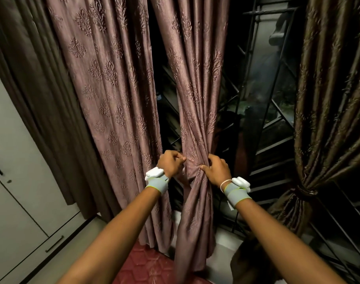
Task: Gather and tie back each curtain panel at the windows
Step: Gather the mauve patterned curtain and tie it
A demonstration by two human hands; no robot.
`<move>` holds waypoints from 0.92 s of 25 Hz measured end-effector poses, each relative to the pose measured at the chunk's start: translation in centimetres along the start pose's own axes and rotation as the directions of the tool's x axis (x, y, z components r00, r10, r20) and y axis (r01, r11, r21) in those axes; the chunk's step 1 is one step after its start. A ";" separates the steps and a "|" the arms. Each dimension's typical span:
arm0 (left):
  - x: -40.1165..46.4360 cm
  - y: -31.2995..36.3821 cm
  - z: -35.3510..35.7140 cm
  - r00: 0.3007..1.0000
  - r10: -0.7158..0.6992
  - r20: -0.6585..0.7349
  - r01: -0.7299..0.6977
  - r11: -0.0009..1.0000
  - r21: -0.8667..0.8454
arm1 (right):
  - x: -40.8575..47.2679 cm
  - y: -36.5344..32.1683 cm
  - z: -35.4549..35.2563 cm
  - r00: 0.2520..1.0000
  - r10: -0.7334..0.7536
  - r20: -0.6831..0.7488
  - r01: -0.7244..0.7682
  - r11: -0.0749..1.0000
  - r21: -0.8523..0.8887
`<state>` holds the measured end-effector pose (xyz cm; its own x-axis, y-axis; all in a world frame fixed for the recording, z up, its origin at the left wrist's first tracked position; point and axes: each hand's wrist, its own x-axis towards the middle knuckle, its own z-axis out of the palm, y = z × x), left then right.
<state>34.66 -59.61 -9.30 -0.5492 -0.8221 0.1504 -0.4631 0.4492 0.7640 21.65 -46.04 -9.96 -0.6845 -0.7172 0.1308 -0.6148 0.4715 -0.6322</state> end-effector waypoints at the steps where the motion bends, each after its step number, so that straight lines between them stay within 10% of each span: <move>1: -0.4 0.4 -0.2 1.000 0.023 0.013 -0.023 0.999 0.042 | -0.1 -0.1 -0.1 1.000 -0.006 -0.010 0.005 1.000 -0.018; 13: 0.0 1.9 0.8 0.978 0.116 0.172 -0.145 0.974 0.172 | -0.4 -2.3 0.5 0.982 -0.182 0.040 0.185 0.981 -0.060; 19: -1.1 3.1 1.0 0.998 0.041 -0.044 -0.046 0.993 -0.111 | 0.5 -0.6 0.8 0.995 -0.101 -0.019 0.101 0.994 0.033; 23: 0.2 4.1 0.8 0.979 0.050 0.196 0.019 0.941 -0.339 | 0.9 0.0 0.3 0.996 -0.080 0.042 0.075 0.992 0.106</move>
<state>32.09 -57.63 -6.64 -0.6976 -0.7137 0.0627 -0.2108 0.2881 0.9341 21.16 -46.85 -10.11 -0.6163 -0.7735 0.1483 -0.6192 0.3595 -0.6981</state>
